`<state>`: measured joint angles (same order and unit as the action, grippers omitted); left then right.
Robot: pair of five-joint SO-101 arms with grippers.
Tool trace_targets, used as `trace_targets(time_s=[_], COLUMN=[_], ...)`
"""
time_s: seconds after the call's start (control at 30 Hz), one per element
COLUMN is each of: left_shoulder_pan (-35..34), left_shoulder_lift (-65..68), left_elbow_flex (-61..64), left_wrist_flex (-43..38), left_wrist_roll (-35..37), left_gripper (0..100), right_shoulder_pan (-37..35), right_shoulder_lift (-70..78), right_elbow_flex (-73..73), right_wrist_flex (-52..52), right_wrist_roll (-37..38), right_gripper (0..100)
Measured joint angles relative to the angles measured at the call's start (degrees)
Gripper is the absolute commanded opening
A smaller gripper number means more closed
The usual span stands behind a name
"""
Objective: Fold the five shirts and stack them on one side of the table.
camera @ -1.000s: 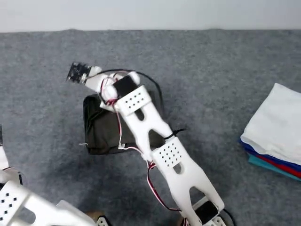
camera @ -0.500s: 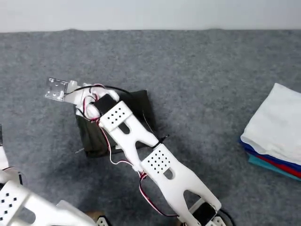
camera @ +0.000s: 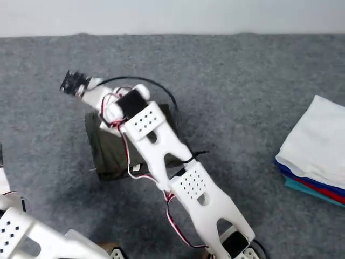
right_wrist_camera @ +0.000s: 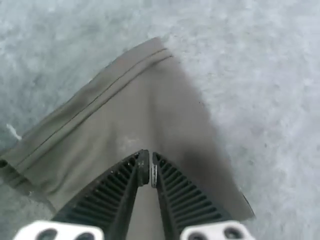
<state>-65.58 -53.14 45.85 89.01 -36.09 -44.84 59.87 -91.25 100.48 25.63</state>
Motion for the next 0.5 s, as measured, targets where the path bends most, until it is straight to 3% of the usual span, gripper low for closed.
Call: trace_targets(time_s=[0.33,0.5], left_shoulder_pan=[3.08,3.08], left_shoulder_lift=[0.00,0.00], left_elbow_flex=[0.00,0.00], left_wrist_flex=[0.00,0.00], left_wrist_roll=[0.00,0.00], left_gripper=[2,2], right_shoulder_pan=[2.81,3.08], right_shoulder_lift=[-21.63,-24.44], right_elbow_flex=[39.38,52.75], right_wrist_flex=[0.00,0.00], right_wrist_roll=[-6.77,-8.00], right_gripper=[1.8,1.7])
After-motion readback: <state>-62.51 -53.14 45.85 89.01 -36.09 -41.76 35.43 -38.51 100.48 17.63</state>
